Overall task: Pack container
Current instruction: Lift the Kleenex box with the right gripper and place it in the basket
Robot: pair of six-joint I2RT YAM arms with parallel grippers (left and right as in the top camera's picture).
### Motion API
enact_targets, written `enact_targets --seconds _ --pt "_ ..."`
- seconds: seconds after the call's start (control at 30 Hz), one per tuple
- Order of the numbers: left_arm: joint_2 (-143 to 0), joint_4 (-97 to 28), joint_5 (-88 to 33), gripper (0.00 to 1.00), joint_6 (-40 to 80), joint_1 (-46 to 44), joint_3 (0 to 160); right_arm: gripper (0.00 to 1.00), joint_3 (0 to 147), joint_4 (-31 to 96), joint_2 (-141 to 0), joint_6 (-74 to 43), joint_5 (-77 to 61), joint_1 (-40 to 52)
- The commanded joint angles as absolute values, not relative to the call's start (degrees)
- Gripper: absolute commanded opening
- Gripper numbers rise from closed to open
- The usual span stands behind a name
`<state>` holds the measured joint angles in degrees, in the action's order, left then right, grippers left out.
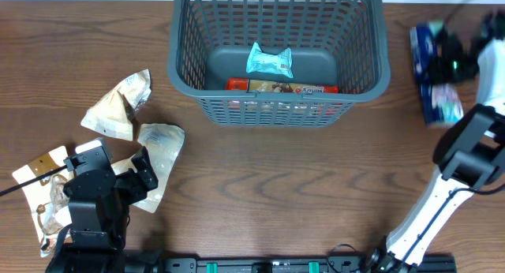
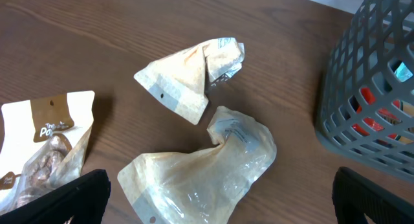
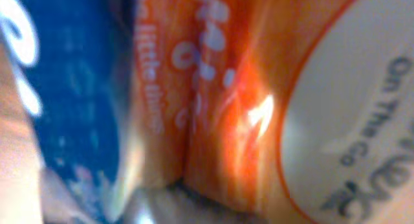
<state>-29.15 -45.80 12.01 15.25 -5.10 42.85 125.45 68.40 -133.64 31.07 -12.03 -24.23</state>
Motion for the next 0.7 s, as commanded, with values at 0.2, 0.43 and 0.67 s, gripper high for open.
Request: enact_targets --seconds 0.2,0.43,0.67 --pt "-29.1 -45.7 12.1 0.99 15.7 -5.3 43.8 0.01 145.5 69.1 -116.2 27.8 -13.2 -11.9" --pt "-29.1 -46.2 12.1 0.99 15.7 -5.3 43.8 0.01 146.8 70.7 -110.0 38.9 -13.4 1.8" --pt "-29.1 -46.2 12.1 0.99 15.7 -5.3 43.8 0.01 144.8 76.5 -111.5 59.0 -14.1 17.0"
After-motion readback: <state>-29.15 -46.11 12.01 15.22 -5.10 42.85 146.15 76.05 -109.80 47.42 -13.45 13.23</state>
